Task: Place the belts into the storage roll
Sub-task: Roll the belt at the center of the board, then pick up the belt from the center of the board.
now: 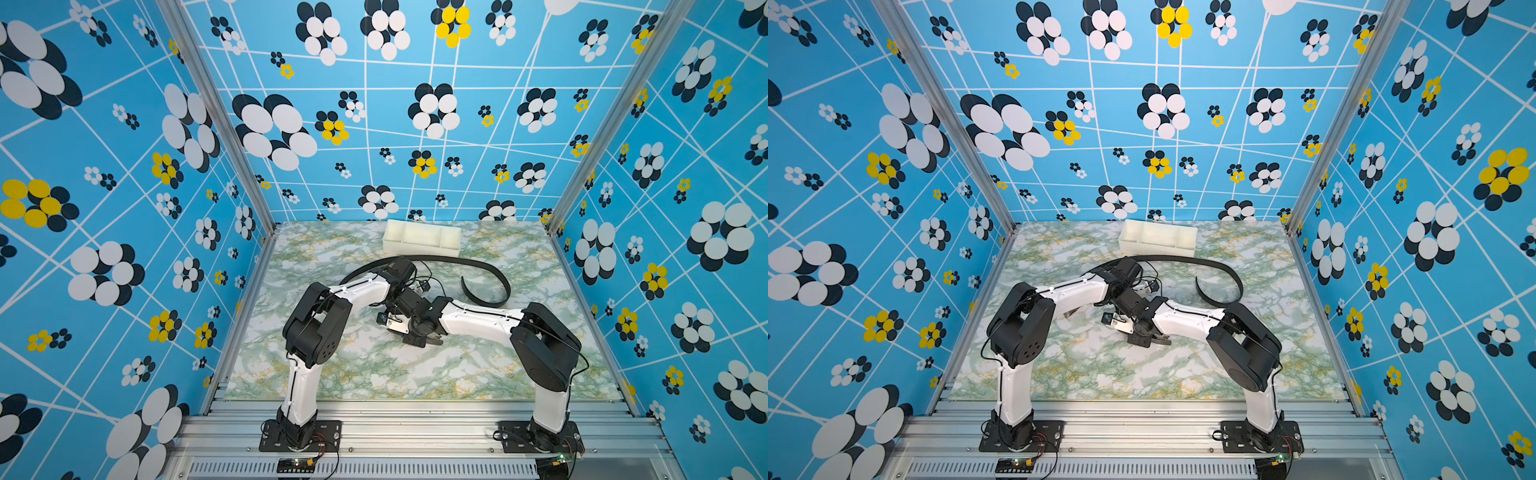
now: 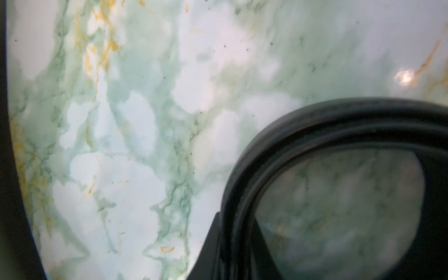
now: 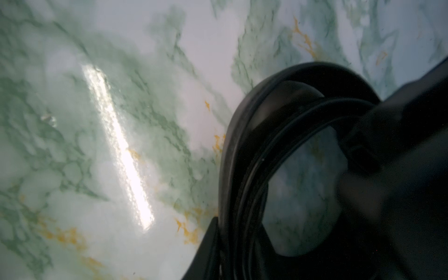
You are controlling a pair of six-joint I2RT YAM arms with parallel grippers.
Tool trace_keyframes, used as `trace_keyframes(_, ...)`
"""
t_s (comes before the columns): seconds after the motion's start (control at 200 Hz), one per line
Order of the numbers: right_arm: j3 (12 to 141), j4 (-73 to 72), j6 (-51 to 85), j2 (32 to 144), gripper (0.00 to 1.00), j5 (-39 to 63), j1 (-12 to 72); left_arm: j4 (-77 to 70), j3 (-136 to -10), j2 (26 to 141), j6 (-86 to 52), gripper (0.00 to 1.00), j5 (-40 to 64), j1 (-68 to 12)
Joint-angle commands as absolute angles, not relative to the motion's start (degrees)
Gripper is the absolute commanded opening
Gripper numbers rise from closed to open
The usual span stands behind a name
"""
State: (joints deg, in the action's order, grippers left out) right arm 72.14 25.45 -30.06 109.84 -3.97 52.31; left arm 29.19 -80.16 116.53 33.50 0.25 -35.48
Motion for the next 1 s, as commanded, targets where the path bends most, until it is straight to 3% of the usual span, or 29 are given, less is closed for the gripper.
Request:
trace_keyframes(0.0, 70.02, 30.64, -30.35, 112.97, 0.12, -3.15, 54.80, 40.84, -78.95, 121.54, 33.42, 0.00, 0.04, -43.24)
trace_keyframes(0.1, 68.82, 29.81, -31.61, 111.60, 0.00, -1.74, 54.88, 41.83, -80.70, 121.85, 31.47, 0.00, 1.17, -42.98)
trace_keyframes(0.155, 67.78, 29.08, -32.07, 110.58, 0.00, -1.40, 54.91, 42.45, -82.14, 121.73, 29.81, 0.01, 2.24, -42.43)
trace_keyframes(0.235, 65.93, 28.22, -33.29, 108.64, 0.00, 0.90, 54.90, 43.28, -84.14, 120.71, 27.64, 0.25, 5.61, -41.01)
trace_keyframes(0.41, 63.10, 26.14, -33.03, 104.87, 0.00, 5.63, 54.76, 45.75, -89.59, 118.11, 23.29, 0.50, 12.11, -37.63)
trace_keyframes(0.76, 61.03, 23.19, -30.42, 100.80, 0.00, 10.68, 52.74, 56.12, -97.67, 117.69, 14.72, 0.57, 29.49, -31.63)
trace_keyframes(0.999, 61.32, 17.56, -21.85, 96.06, 0.00, 23.21, 46.65, 34.09, -86.93, 101.37, -7.30, 0.58, 29.19, -23.00)
